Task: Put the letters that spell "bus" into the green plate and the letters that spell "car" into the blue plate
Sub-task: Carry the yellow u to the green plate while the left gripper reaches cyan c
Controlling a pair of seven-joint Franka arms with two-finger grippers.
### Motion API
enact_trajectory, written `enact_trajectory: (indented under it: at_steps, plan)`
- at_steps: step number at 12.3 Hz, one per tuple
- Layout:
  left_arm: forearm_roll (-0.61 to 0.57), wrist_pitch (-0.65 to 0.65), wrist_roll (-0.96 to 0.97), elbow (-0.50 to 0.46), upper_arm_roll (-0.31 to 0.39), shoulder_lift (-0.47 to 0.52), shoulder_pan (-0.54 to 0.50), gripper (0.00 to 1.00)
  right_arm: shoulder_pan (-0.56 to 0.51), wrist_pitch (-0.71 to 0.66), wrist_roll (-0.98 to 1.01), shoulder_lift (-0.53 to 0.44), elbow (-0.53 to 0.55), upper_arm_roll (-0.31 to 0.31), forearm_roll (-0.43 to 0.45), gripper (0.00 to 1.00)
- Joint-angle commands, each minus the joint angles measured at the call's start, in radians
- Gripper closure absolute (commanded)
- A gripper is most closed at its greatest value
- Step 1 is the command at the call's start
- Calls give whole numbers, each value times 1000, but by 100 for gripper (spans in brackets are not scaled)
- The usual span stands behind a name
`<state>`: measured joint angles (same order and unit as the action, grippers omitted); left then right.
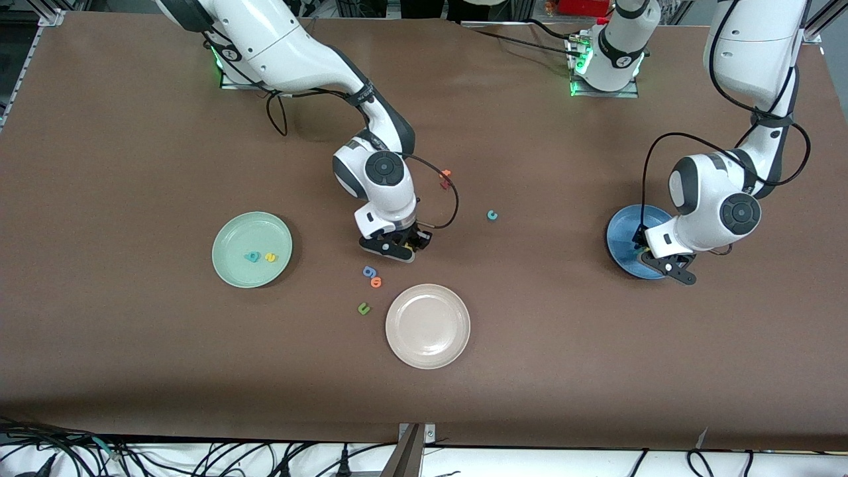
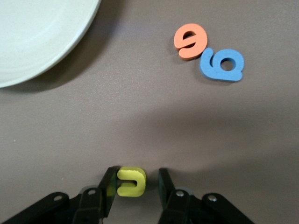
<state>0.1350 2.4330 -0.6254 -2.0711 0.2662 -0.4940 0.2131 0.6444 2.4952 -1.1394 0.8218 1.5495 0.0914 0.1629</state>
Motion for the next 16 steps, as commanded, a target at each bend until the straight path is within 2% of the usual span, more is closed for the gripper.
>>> enact_trajectory:
  at_steps: [1,2,3,5,8,11,12,13,16]
  plan:
    - [32,-37,60,-3,-33,58,29,2,9,8,6,23,-19,-1,12,82]
    - [32,-49,135,-3,-60,74,44,2,6,2,12,16,-19,-1,12,91]
    - [32,-67,238,-3,-97,78,58,2,3,-10,15,4,-19,-2,12,95]
    - [31,-75,437,-4,-192,84,72,2,-6,-140,85,-57,-31,-25,7,96]
    - [28,-63,648,-4,-284,83,129,2,-86,-382,347,-171,-55,-41,10,96]
    - [17,3,762,-6,-363,59,164,2,-164,-465,586,-213,-40,-180,-11,95]
    - [6,44,791,-7,-386,40,178,2,-214,-472,654,-213,-29,-183,-34,95]
    - [-47,85,815,-7,-392,19,196,2,-247,-469,684,-211,4,-183,-55,93]
    - [-314,116,849,-12,-398,-4,224,7,-292,-463,710,-213,81,-183,-69,88]
